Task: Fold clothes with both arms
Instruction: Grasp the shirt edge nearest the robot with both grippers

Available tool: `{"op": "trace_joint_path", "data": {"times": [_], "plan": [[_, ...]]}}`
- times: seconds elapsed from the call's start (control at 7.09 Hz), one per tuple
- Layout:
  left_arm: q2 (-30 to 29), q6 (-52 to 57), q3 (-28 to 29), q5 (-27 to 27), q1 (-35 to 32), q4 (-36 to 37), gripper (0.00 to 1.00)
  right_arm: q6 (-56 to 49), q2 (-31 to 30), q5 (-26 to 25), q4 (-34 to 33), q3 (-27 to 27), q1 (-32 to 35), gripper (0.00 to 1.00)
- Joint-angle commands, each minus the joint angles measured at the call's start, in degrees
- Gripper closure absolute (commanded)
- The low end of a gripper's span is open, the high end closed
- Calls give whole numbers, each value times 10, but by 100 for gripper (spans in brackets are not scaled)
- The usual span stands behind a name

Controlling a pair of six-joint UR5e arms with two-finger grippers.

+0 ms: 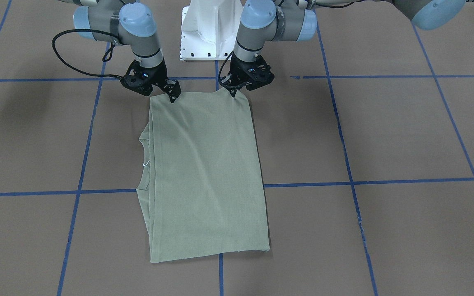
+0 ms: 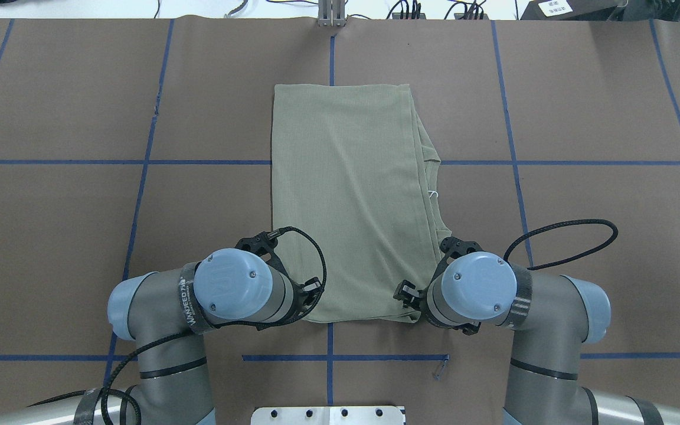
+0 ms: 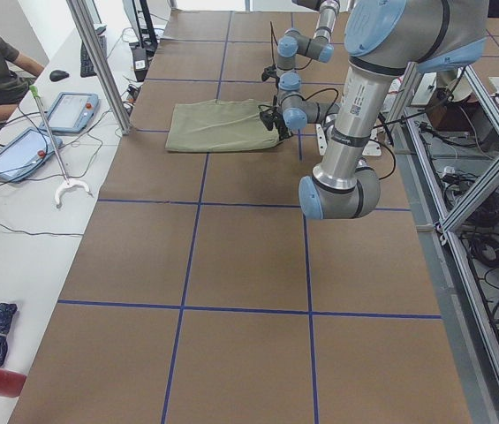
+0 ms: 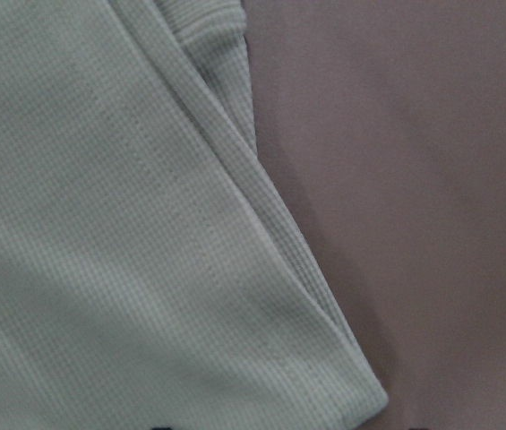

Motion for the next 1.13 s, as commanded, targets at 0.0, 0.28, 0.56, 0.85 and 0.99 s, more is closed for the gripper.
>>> {"op": "trace_joint_path", "data": {"times": [0.0, 0.28, 0.56, 0.85, 0.99], "plan": [[0, 1, 1, 0, 0, 0, 100, 2, 2, 1, 0, 0, 0, 87], [0, 1, 3, 1, 0, -1, 100, 2, 4, 1, 0, 1, 0, 100], [0, 1, 3, 1, 0, -1, 100, 2, 13, 5, 2, 12, 10, 100], [0, 1, 3, 0, 0, -1, 100, 3, 23, 4, 1, 11, 11, 100], [-1, 3, 2, 0, 0, -1, 100, 5, 24, 1, 2, 16, 12, 100]]}}
